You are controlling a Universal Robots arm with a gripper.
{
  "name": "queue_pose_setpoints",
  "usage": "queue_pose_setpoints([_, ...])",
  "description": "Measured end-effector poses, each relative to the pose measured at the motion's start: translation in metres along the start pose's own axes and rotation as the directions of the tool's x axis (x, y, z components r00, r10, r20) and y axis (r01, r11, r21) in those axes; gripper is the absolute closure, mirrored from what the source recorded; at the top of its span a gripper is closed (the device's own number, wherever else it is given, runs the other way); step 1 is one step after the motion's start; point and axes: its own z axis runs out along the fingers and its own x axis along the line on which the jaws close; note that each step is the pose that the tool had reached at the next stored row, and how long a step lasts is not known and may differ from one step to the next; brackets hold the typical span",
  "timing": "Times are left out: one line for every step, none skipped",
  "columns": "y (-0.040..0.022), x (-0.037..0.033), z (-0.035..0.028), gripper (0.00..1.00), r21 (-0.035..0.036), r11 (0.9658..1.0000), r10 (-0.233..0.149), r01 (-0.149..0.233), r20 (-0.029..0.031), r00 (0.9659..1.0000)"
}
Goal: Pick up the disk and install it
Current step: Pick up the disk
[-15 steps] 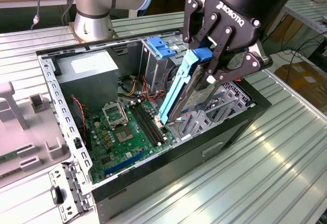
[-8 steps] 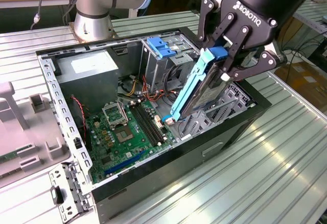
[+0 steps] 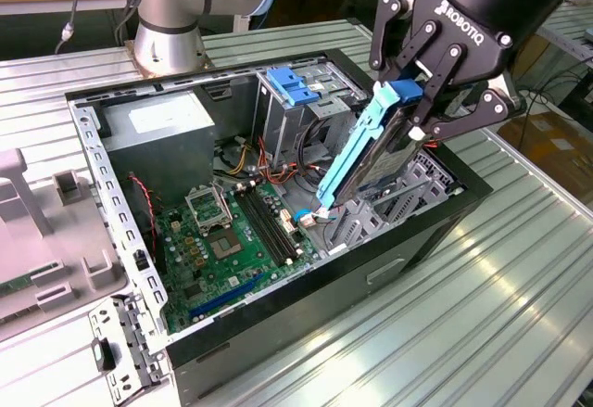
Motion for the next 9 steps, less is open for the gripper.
queue_pose_setpoints([-0.0062,0.0002,-0.0005,0.64,-0.0007,1.0000,0.000,0.000,0.0000,1.0000])
queue_pose_setpoints([-0.0153,0.0005,-0.0011,0.64,-0.0018,1.0000,0.000,0.000,0.0001,1.0000])
queue_pose_setpoints([-0.0231,0.0007,-0.0016,0.64,-0.0029,1.0000,0.000,0.000,0.0001,1.0000])
queue_pose_setpoints([-0.0261,0.0008,-0.0018,0.64,-0.0033,1.0000,0.000,0.000,0.0001,1.0000])
queue_pose_setpoints([-0.0299,0.0010,-0.0021,0.64,-0.0039,1.0000,0.000,0.000,0.0000,1.0000])
queue_pose_setpoints([-0.0347,0.0012,-0.0024,0.64,-0.0046,1.0000,0.000,0.000,0.0000,1.0000])
queue_pose_setpoints([-0.0387,0.0014,-0.0026,0.64,-0.0051,1.0000,0.001,-0.001,0.0000,1.0000])
queue_pose_setpoints([-0.0422,0.0015,-0.0028,0.64,-0.0056,1.0000,0.001,-0.001,0.0001,1.0000])
queue_pose_setpoints([-0.0485,0.0017,-0.0031,0.64,-0.0065,1.0000,0.001,-0.001,0.0001,1.0000])
